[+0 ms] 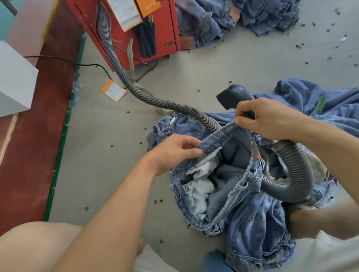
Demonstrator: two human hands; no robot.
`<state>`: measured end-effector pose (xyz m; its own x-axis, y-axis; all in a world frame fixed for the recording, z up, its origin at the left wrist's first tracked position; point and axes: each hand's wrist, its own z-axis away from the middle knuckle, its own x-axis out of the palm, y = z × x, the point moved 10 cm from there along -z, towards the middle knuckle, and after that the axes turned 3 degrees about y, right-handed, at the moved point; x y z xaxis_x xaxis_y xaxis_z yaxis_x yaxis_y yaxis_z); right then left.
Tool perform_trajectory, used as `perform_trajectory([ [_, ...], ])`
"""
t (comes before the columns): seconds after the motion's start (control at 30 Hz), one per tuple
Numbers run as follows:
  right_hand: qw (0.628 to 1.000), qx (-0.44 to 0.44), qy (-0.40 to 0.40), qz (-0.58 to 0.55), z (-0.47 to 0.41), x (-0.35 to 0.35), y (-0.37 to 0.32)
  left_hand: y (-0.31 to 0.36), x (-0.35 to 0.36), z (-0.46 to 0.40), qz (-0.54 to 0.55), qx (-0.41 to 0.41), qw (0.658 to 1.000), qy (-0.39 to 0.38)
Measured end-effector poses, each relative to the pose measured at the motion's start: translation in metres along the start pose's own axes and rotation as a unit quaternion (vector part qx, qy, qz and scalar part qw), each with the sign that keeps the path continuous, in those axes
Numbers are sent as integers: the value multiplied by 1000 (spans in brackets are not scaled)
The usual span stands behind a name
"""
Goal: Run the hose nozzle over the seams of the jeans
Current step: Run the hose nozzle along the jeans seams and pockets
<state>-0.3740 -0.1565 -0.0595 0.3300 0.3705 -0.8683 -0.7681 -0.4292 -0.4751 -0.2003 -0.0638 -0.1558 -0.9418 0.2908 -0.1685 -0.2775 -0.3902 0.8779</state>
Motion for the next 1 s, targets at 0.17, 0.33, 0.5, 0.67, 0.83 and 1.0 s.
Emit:
perform_trajectory([
  [0.17,999,41,1,-19,2,-5,15,13,-2,1,204,14,979,17],
  [0.33,997,11,69,-14,25,-58,0,20,-13,-2,294,13,955,43],
  [0.5,997,-62,-7,-52,54,-61,-35,26,-11,-4,310,9,949,52],
  [0.67,990,-25,-108,-92,58,-34,-34,26,-8,-2,318,6,947,46],
  [0.83,997,-19,6,-76,34,-44,-27,25,2,0,306,18,952,6],
  [1.0,982,-36,104,-151,29,-61,-30,28,13,-3,280,14,960,-13],
])
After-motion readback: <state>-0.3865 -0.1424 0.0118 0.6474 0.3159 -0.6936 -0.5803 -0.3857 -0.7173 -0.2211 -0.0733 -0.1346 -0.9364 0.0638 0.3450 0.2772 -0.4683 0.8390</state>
